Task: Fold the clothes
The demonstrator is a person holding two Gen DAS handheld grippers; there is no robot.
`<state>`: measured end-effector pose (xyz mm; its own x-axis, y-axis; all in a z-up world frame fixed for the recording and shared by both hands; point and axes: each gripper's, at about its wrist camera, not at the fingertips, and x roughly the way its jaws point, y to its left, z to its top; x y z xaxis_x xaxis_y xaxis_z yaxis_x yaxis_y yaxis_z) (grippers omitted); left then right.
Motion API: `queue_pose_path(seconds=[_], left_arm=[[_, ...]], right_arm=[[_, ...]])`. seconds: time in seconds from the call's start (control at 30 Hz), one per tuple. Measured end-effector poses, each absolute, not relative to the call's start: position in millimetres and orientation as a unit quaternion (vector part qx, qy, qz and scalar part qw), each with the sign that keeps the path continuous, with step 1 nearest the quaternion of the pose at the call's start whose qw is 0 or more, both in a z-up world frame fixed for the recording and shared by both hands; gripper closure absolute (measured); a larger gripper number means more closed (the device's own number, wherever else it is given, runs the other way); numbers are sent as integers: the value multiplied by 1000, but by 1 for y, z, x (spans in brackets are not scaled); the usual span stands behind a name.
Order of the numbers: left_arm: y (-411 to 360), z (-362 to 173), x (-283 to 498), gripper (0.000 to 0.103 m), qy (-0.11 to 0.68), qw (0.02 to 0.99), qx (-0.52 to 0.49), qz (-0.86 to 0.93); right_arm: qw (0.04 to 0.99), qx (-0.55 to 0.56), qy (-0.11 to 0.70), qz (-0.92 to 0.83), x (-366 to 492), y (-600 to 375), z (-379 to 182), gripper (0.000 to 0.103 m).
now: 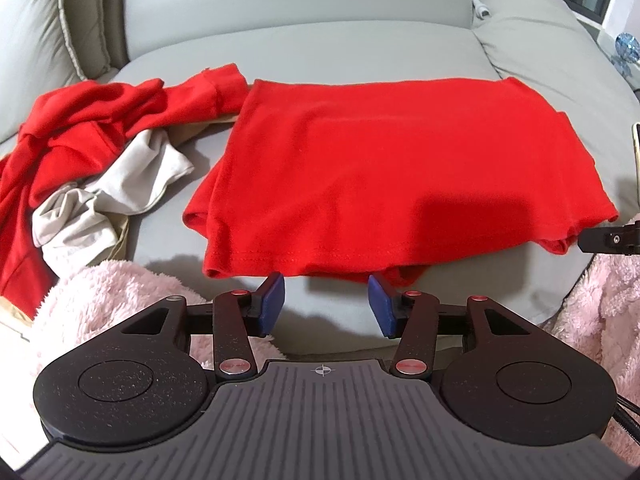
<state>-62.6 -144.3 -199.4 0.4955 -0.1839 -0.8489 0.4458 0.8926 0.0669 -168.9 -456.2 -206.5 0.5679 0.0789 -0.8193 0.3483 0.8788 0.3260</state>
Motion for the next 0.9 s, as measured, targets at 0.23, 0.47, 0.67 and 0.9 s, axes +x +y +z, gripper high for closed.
queue_pose_path(seconds=[0.23, 0.47, 0.67, 0.9], left_arm=[[-144, -199, -62, 50, 470, 852, 136, -184], [-146, -201, -61, 50, 473, 851, 138, -184], [-145, -200, -62, 50, 473, 851, 135, -184], [-144, -200, -61, 50, 474, 851, 133, -184]], right_arm=[[856, 224, 459, -81, -168, -452, -206, 59], [855, 222, 461, -81, -168, -453, -207, 60], [856, 218, 462, -82, -167, -451, -207, 59], [855, 217, 463, -83, -167, -450, -207, 59]])
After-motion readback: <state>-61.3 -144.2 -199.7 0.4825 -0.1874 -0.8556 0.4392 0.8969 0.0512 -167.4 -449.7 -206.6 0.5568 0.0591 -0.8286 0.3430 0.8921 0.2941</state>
